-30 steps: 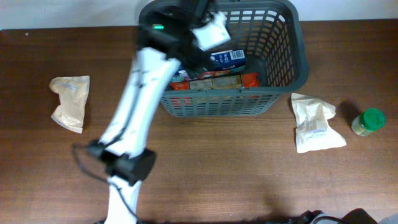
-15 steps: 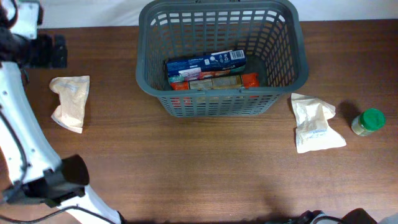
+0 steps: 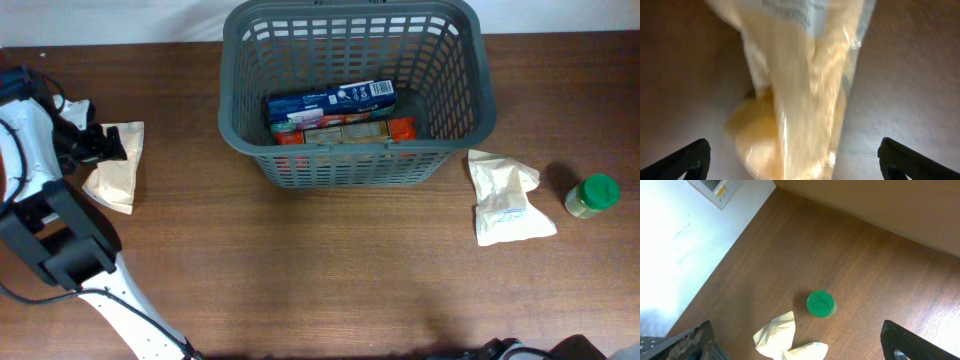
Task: Pack container
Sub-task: 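Grasp the left paper bag with the left gripper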
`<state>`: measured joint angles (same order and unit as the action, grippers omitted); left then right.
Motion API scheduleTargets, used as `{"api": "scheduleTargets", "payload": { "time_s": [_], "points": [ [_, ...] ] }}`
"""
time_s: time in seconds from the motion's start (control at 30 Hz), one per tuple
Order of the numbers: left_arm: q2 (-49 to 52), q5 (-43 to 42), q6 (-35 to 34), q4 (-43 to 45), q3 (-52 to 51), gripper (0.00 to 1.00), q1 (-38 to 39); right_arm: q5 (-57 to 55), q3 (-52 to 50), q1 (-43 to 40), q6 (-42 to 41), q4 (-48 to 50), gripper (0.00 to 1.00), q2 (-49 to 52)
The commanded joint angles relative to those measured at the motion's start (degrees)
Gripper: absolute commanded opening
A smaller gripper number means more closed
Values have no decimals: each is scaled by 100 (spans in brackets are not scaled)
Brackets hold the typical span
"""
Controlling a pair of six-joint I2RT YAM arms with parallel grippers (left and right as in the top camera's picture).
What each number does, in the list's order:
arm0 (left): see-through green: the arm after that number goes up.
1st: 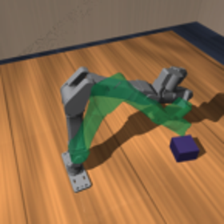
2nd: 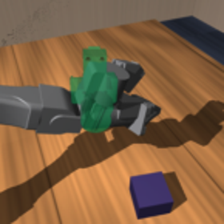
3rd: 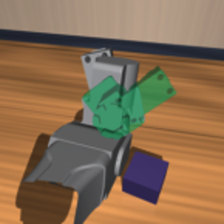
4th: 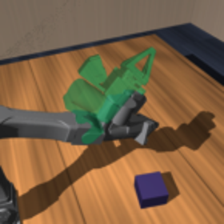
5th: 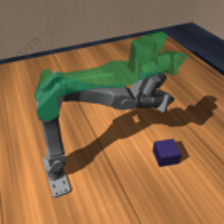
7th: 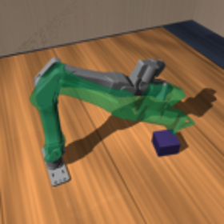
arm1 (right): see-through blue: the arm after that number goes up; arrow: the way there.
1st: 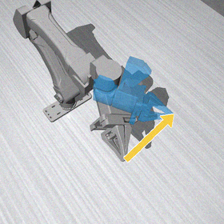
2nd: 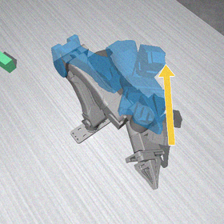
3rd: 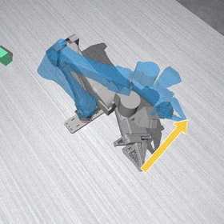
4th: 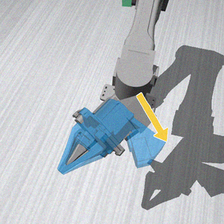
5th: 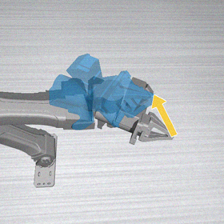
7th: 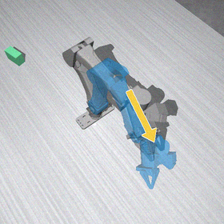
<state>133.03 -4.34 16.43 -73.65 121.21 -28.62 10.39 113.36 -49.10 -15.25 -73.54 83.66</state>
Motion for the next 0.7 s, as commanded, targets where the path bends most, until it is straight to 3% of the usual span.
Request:
{"api": "scheduleTargets", "payload": {
  "time_s": [0.0, 0.3, 0.4, 0.5, 0.57, 0.67],
  "points": [
    [411, -92, -74, 256, 11, 98, 2, -55, 22, -26, -26, -2, 99, 9],
    [946, -391, -52, 452, -11, 89, 9, -55, 22, -26, -26, 0, 99, 9],
    [1001, -507, -52, 402, -11, 66, 11, -55, 22, -26, -26, -2, 99, 9],
    [999, -516, -52, 363, -9, 22, 24, -55, 22, -26, -26, -2, 99, 9],
    [999, -542, -55, 297, -9, 2, 35, -55, 22, -26, -26, -2, 99, 9],
    [999, -857, -55, 72, 55, 2, 39, -55, 22, -26, -26, -2, 99, 9]
  ]
}}
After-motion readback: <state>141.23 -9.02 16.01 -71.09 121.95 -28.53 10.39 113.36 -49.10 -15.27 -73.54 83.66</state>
